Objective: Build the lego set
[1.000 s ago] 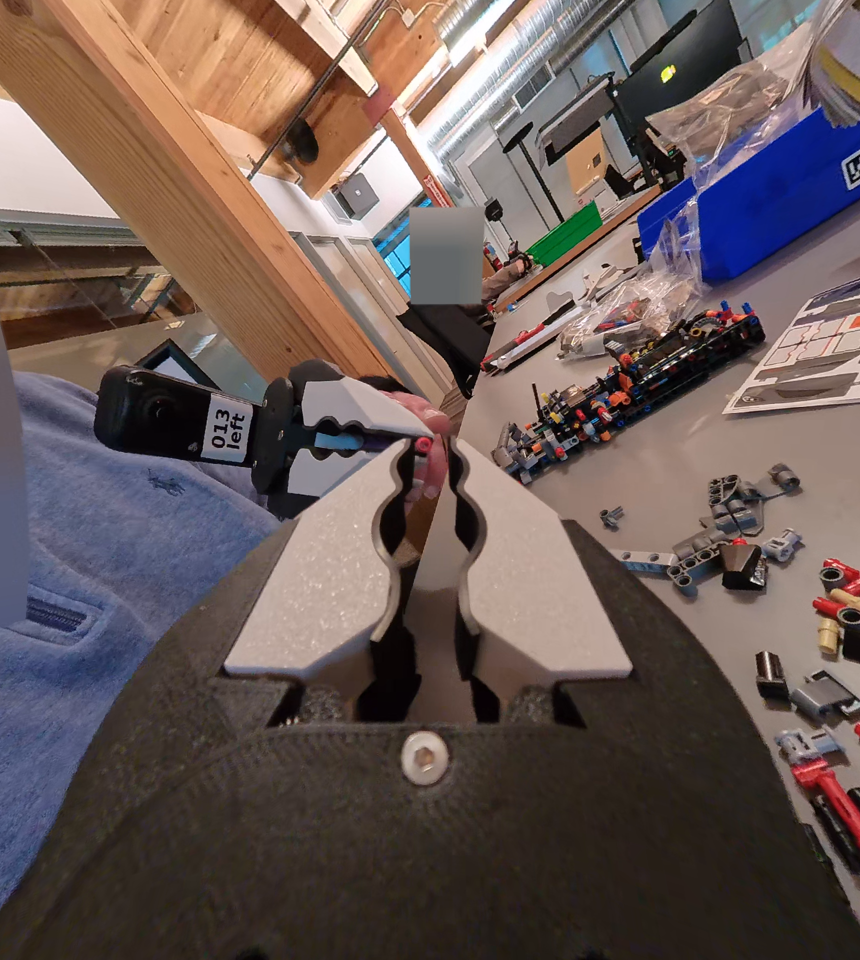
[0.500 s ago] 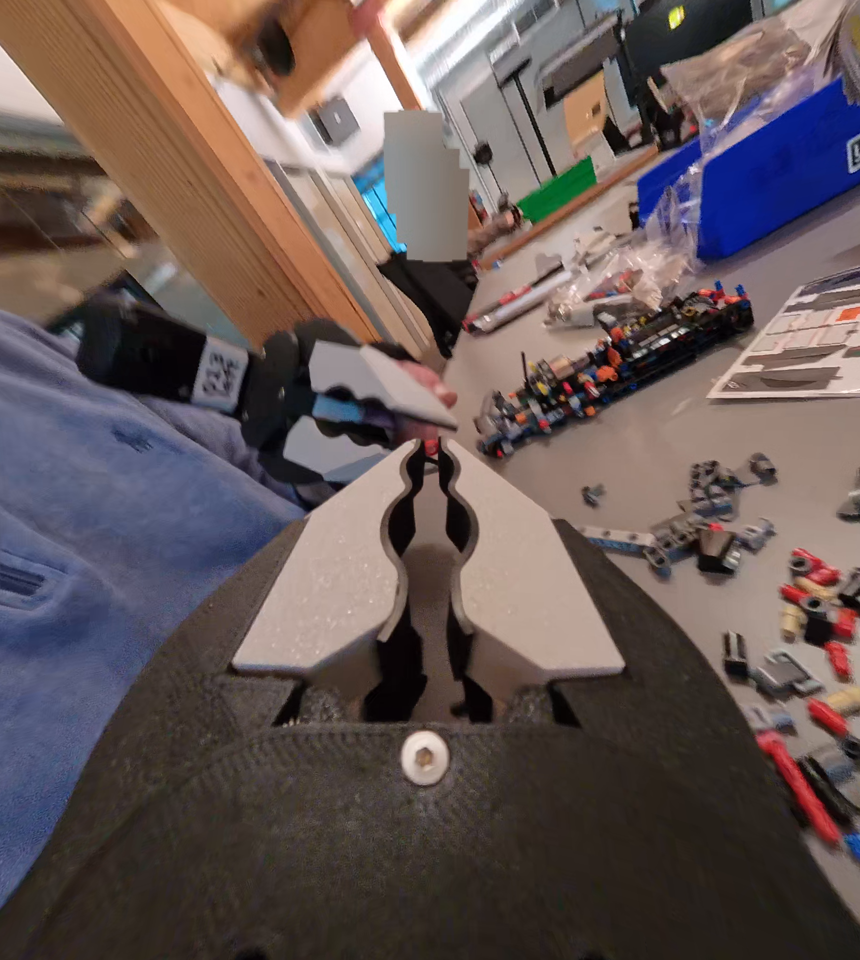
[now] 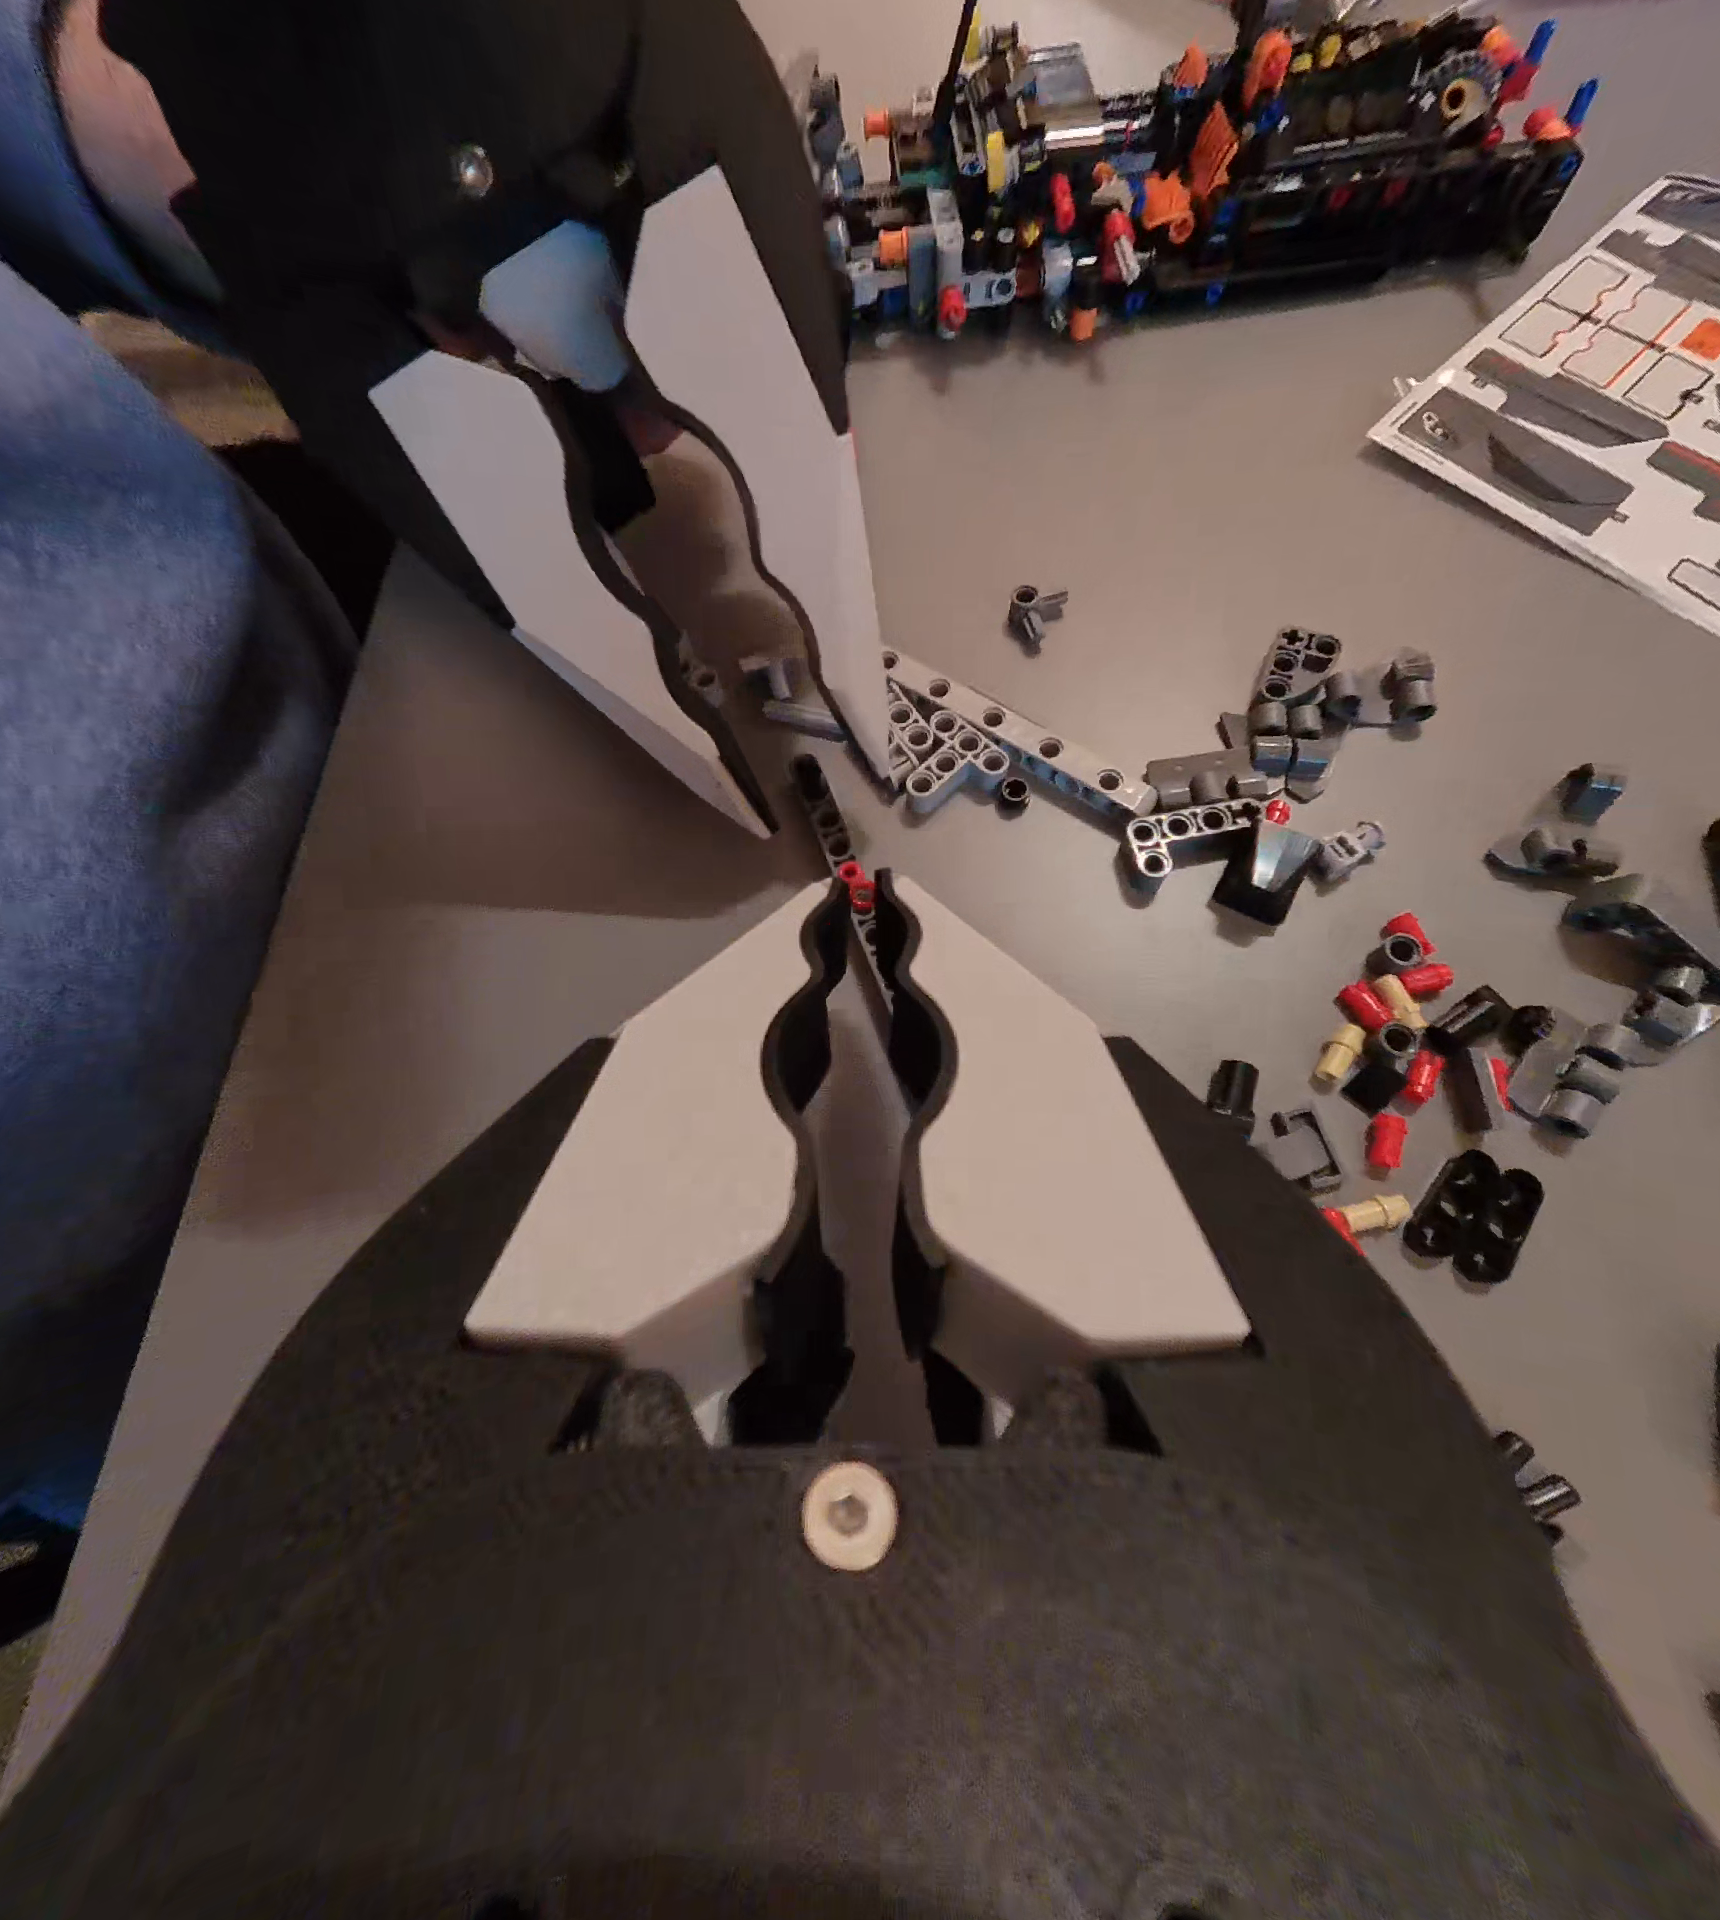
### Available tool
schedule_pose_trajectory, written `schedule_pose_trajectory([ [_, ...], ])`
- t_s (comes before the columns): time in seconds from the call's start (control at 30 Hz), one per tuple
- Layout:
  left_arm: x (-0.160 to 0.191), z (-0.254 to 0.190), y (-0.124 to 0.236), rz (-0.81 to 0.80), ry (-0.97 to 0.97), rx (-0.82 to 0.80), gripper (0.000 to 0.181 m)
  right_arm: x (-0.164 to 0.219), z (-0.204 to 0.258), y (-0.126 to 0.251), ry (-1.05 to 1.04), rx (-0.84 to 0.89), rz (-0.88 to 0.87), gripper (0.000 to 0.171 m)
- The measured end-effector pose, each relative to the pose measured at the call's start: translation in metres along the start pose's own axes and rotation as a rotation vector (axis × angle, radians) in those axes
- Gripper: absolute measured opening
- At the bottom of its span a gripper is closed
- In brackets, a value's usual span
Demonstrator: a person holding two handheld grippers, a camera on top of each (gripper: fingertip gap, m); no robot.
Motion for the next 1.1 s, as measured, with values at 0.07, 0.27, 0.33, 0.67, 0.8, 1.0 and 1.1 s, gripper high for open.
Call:
schedule_pose_trajectory([
  [0.07, 0.002, -0.001, -0.003, 0.002, -0.001, 0.013, 0.021, 0.003, -0.002, -0.002, 0.014, 0.011, 0.034, 0.001],
  [0.27, 0.006, -0.004, -0.009, 0.015, 0.000, 0.040, 0.009, 0.014, -0.004, -0.006, 0.051, 0.029, 0.130, 0.002],
  [0.33, 0.006, -0.004, -0.009, 0.011, 0.005, 0.046, 0.006, 0.015, -0.004, -0.007, 0.059, 0.028, 0.138, 0.002],
  [0.67, 0.005, -0.004, -0.010, 0.014, -0.001, 0.064, 0.005, 0.016, -0.005, -0.011, 0.107, 0.064, 0.212, 0.002],
  [0.8, 0.005, -0.004, -0.010, 0.016, -0.009, 0.071, 0.005, 0.016, -0.004, -0.012, 0.115, 0.072, 0.254, 0.002],
  [1.0, 0.006, -0.005, -0.009, 0.015, -0.009, 0.080, 0.006, 0.019, -0.006, -0.011, 0.084, 0.064, 0.256, 0.001],
  [1.1, 0.006, -0.005, -0.009, 0.018, -0.019, 0.070, 0.006, 0.020, -0.007, -0.011, 0.060, 0.052, 0.223, 0.001],
])
Point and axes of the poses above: each gripper's, where its closed fingertips meet, y back along the fingers, x out of its underside, z = x × y across the jaws, the point moved 1 cm from there along y, back along the fingers, and after that the axes turned 15 degrees about -x, right-handed, at the moved point
